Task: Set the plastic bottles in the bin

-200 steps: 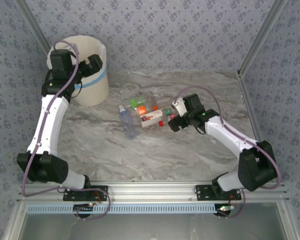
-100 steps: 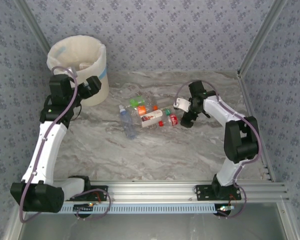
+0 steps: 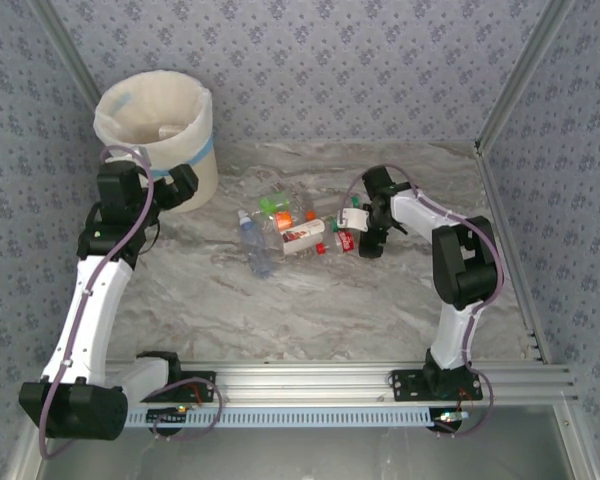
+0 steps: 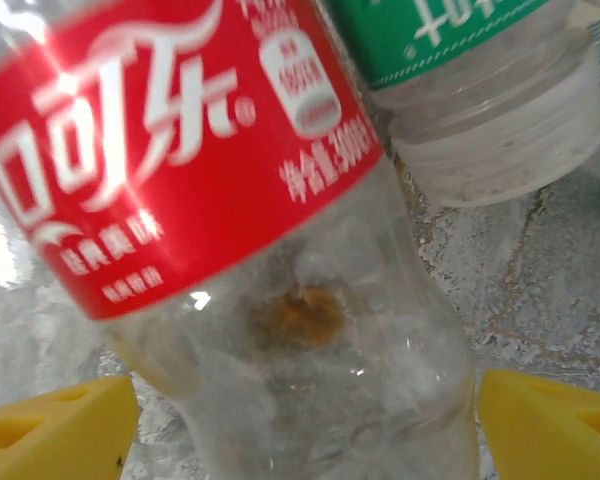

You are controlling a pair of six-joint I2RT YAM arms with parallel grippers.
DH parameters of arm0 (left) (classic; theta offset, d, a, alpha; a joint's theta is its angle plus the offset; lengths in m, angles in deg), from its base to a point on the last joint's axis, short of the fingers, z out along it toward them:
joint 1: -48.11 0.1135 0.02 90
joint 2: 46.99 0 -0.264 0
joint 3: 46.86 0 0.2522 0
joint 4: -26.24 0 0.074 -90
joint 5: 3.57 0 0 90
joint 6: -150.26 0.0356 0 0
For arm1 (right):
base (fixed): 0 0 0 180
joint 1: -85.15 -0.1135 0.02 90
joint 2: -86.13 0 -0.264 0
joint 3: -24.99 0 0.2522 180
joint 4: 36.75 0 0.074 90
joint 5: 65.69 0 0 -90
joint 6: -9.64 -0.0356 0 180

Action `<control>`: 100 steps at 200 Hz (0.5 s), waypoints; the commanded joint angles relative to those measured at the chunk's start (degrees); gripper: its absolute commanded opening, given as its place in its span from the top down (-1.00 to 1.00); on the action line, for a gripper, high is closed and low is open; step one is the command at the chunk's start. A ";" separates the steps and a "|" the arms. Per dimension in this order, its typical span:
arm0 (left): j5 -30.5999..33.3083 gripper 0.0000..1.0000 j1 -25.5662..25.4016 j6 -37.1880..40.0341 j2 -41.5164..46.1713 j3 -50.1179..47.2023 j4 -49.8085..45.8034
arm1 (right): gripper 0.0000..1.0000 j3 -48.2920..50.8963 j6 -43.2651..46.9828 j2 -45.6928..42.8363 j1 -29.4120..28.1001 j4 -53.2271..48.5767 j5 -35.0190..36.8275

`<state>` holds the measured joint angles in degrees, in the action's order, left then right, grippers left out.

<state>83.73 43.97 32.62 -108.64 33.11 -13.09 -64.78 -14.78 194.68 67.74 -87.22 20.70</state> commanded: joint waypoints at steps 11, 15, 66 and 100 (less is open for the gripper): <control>0.61 -0.99 0.26 0.75 0.74 -0.44 -0.09 | -0.62 3.78 3.79 -0.31 -0.25 4.36 1.42; 0.59 -0.99 0.25 0.69 0.74 -0.47 -0.10 | -0.58 4.26 3.66 -0.48 -0.32 4.87 1.42; 0.41 -0.99 0.35 -0.11 0.92 -1.84 0.10 | -0.27 11.16 1.28 -5.15 -1.43 7.44 1.59; -0.11 -0.99 0.28 -0.70 0.83 -2.85 0.92 | -0.02 15.24 -1.02 -9.24 -2.70 10.62 3.29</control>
<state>83.71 43.99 32.51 -108.59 30.64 -13.06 -52.13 -14.87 189.15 65.86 -78.59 23.10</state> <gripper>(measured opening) 0.994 0.614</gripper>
